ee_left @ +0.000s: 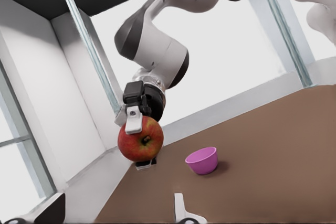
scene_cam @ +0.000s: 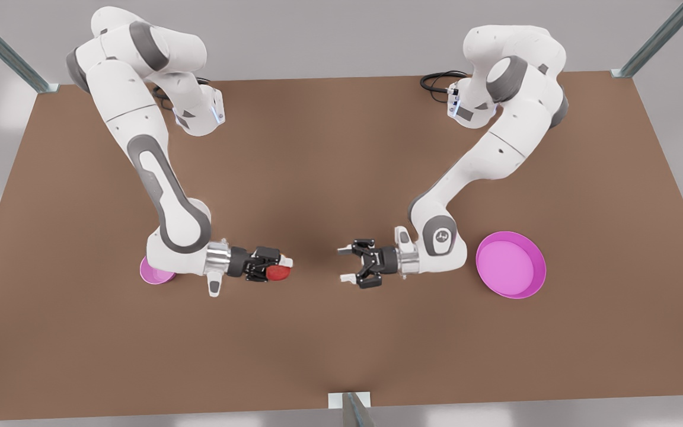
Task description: Use the left arm to pick up the apple from the plate, transfer it to the gripper of the right arm, and then use the right arm to place it into the bowl
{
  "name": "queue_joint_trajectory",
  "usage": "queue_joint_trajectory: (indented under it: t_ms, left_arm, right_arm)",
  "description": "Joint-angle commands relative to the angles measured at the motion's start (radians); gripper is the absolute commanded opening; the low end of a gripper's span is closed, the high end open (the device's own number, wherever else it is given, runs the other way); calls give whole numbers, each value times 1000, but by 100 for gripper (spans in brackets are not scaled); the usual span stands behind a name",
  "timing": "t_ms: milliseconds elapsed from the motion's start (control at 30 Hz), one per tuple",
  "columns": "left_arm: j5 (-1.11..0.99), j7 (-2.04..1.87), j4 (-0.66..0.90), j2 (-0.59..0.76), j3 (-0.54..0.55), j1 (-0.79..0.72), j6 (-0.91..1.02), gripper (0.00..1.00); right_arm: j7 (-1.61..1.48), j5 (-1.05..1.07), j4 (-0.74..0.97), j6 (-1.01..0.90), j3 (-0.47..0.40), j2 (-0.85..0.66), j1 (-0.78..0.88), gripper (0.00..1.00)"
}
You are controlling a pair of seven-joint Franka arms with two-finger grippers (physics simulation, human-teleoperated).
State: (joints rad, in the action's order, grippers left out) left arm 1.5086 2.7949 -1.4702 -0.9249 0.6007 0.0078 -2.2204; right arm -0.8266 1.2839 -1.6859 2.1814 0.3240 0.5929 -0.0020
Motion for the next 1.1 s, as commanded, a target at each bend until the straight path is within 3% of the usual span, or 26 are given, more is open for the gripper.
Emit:
queue_joint_trajectory:
  t_ms: [0,100,167,233,300,333,367,400,433,533,733,1067]
  left_arm:
    - [-266,-427,-61,53,-1,89,145,99]
    - [-1134,-1311,-55,287,1,350,373,100]
    - [-1440,-1688,-10,409,1,399,529,100]
    - [-1766,-2193,151,483,22,391,847,100]
    - [-1803,-2439,151,567,10,399,847,100]
    - [-1792,-2566,149,639,-117,307,828,100]
    - [-1644,-2595,105,739,-522,-7,788,100]
    - [-1542,-2681,4,837,-694,-123,722,100]
    - [-1542,-2709,-52,873,-694,-114,694,100]
    - [-1587,-2717,42,787,-693,-134,666,100]
    - [-1578,-2715,40,781,-693,-132,666,100]
    - [-1575,-2717,34,761,-693,-132,668,100]
  right_arm:
    - [-31,-159,0,-106,1,-1,-39,63]
    - [-22,-320,2,-146,0,-10,-108,63]
    - [-14,-409,0,-146,-8,-33,-127,63]
    - [61,-574,2,-167,-11,-62,-153,63]
    - [67,-684,2,-164,-14,-62,-194,63]
    - [81,-733,2,-163,-16,-61,-211,63]
    - [104,-776,5,-163,-17,-61,-219,63]
    - [118,-839,9,-158,-19,-56,-233,63]
    - [121,-866,9,-154,-22,-56,-239,63]
    - [224,-1035,20,-155,-48,-56,-239,63]
    - [173,-1256,14,-154,-51,-54,-294,63]
    - [153,-1364,-11,-109,-53,-31,-326,63]
